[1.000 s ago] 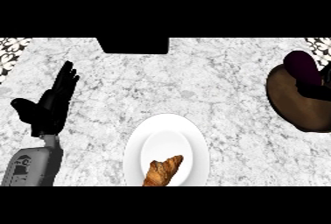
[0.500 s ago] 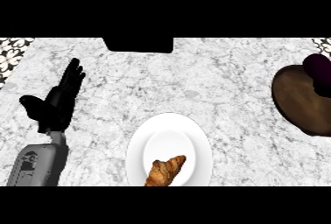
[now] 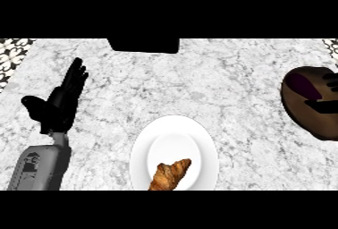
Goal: Pick the eggplant from the plate and place it in the pan
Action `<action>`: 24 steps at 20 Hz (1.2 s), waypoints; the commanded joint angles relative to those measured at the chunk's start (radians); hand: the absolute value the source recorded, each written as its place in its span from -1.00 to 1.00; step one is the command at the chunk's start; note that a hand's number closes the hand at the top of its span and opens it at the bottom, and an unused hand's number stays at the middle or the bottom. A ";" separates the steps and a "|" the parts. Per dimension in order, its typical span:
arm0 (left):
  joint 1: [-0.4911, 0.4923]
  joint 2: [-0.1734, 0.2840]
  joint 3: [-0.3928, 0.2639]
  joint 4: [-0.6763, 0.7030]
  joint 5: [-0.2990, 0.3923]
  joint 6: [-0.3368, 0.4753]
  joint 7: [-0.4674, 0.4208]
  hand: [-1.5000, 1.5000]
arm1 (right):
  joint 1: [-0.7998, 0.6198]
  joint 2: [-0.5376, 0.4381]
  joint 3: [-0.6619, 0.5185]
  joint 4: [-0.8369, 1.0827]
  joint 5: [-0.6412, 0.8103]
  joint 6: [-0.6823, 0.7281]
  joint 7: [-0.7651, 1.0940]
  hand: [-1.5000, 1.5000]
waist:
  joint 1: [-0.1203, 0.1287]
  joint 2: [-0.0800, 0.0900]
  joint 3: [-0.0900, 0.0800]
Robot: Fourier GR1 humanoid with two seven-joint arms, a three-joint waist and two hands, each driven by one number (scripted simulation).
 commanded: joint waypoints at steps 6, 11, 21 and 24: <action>0.015 -0.021 -0.017 -0.018 -0.009 0.012 0.014 0.00 | -0.016 0.004 -0.102 0.084 -0.092 0.003 -0.209 -1.00 | -0.007 -0.005 0.000; 0.029 0.021 0.027 -0.028 0.011 -0.003 0.023 0.00 | 0.039 -0.017 -0.229 0.074 -0.232 0.071 -0.356 -1.00 | -0.033 -0.017 -0.002; 0.082 0.025 0.040 -0.027 0.006 -0.004 -0.003 0.00 | 0.267 -0.132 -0.281 0.038 -0.368 0.576 -0.511 -1.00 | -0.080 -0.035 -0.008; 0.021 0.029 0.057 0.054 -0.015 0.018 -0.031 0.00 | 0.318 -0.154 -0.274 -0.048 -0.398 0.645 -0.493 -1.00 | -0.092 -0.035 -0.010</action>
